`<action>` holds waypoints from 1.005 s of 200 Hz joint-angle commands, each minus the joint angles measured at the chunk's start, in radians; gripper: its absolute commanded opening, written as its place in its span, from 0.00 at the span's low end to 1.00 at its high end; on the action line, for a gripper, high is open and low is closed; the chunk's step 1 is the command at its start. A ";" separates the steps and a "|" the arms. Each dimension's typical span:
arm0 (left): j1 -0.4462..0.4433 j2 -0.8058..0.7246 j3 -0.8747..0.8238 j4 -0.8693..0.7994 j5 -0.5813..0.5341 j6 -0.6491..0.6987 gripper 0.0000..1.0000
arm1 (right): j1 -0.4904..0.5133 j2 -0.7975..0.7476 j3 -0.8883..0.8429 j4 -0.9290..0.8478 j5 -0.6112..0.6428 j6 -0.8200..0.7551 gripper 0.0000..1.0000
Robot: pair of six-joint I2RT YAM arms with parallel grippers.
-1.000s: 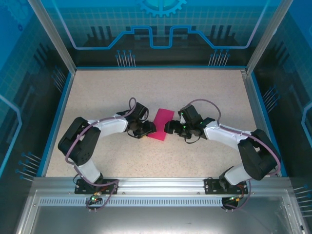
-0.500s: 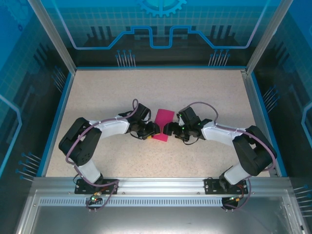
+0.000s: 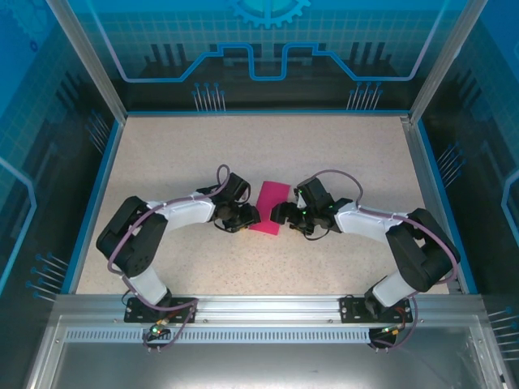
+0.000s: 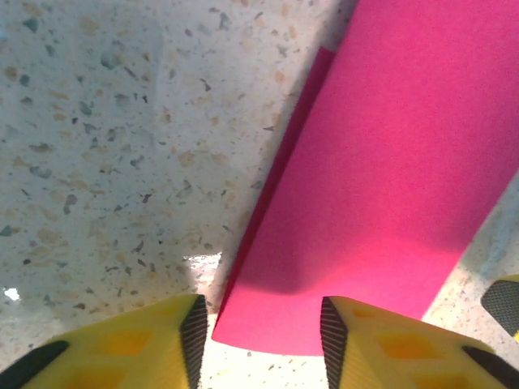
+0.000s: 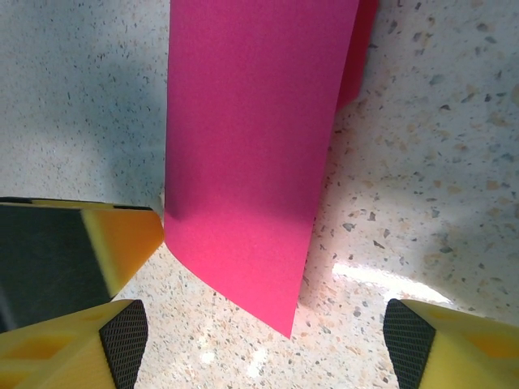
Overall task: Fold a paper plane with a square sheet of paper (pick it up from the middle)
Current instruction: Third fold the triangle at the center of the table.
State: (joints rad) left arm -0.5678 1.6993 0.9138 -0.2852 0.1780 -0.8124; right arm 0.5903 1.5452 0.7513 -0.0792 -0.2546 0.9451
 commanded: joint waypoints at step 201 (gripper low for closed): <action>-0.005 -0.064 -0.001 -0.009 0.048 0.020 0.29 | 0.010 0.061 -0.022 0.052 -0.061 0.021 0.76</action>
State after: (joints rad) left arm -0.5785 1.6764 0.9119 -0.2596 0.2565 -0.8101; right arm 0.5903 1.5772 0.7326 -0.0559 -0.2737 0.9649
